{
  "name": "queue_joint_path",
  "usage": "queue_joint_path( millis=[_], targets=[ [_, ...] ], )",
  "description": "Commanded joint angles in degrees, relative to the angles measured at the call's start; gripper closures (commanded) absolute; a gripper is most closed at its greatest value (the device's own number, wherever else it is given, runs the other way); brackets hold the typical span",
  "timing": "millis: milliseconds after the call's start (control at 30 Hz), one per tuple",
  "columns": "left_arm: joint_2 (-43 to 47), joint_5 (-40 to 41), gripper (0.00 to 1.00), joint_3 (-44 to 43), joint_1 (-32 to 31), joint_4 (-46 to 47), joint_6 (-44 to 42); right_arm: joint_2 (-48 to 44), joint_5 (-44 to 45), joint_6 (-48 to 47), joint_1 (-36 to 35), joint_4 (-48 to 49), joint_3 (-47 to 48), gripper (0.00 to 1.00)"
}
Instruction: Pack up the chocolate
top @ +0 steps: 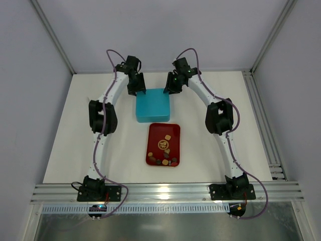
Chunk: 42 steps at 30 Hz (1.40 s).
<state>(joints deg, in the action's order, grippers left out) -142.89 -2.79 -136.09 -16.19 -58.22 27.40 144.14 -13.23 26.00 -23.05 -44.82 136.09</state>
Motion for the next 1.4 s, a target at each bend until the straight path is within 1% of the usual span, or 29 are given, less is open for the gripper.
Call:
queue_joint_path(
  millis=[0,67,267,367,633,800,900,967,1000,1067,1100,1167,1200,1267,1300,1367],
  targets=[
    [-12.5,6.4,0.5,5.8,-2.4,-16.2,-4.5,6.2,2.4,-2.6,-2.6,-10.6,-1.7,0.71],
    [-13.0,6.3,0.5,5.0,-2.5,-17.2,-4.9,6.7,2.8,-2.9,-2.8,-11.6,-0.8,0.71],
    [-12.8,6.0,0.52,5.7,-2.7,-17.3,-5.1,8.4,2.1,-3.2,-3.1,-15.6,2.0,0.74],
    [-12.4,5.5,0.52,6.9,-3.1,-17.5,-5.1,9.1,2.5,-3.3,-3.2,-17.9,3.3,0.74],
    [-11.6,5.3,0.52,9.4,-3.7,-18.2,-6.2,8.7,4.0,-3.9,-5.2,-19.4,0.8,0.74],
    [-11.0,4.4,0.52,10.8,-4.5,-18.5,-7.5,5.5,1.0,-2.7,-5.5,-14.9,-6.3,0.76],
    [-10.0,3.0,0.5,13.6,-4.8,-17.3,-8.8,1.7,0.7,-2.1,-6.7,-10.2,-12.6,0.75],
    [-8.1,3.0,0.48,16.6,-4.9,-16.1,-9.1,-1.4,-1.3,-1.0,-7.4,-7.3,-17.8,0.75],
    [-7.6,3.0,0.48,17.4,-4.9,-15.4,-9.3,-2.2,-1.4,-0.4,-8.0,-4.8,-19.2,0.75],
    [-6.2,3.0,0.46,18.9,-4.9,-14.7,-9.4,-3.9,-1.4,0.1,-9.0,-2.7,-21.6,0.74],
    [-5.9,3.0,0.45,19.3,-4.9,-14.4,-9.4,-4.2,-1.5,0.6,-9.2,-1.9,-21.8,0.72],
    [-5.3,3.0,0.44,19.5,-5.0,-14.4,-9.5,-4.8,-1.5,1.0,-9.1,-1.2,-22.8,0.72],
    [-5.2,1.4,0.44,19.5,-4.9,-14.1,-9.6,-5.6,-1.2,1.2,-9.0,-0.5,-23.2,0.68],
    [-5.0,0.9,0.42,19.5,-4.9,-13.9,-9.6,-6.5,-1.7,1.6,-8.4,0.9,-24.9,0.66],
    [-4.9,0.5,0.41,19.3,-4.9,-13.8,-9.6,-7.6,-1.9,1.9,-8.2,2.1,-25.4,0.64],
    [-4.6,-0.2,0.4,19.5,-4.7,-13.3,-9.7,-9.1,-1.4,2.0,-7.1,3.6,-27.3,0.62]
  ],
)
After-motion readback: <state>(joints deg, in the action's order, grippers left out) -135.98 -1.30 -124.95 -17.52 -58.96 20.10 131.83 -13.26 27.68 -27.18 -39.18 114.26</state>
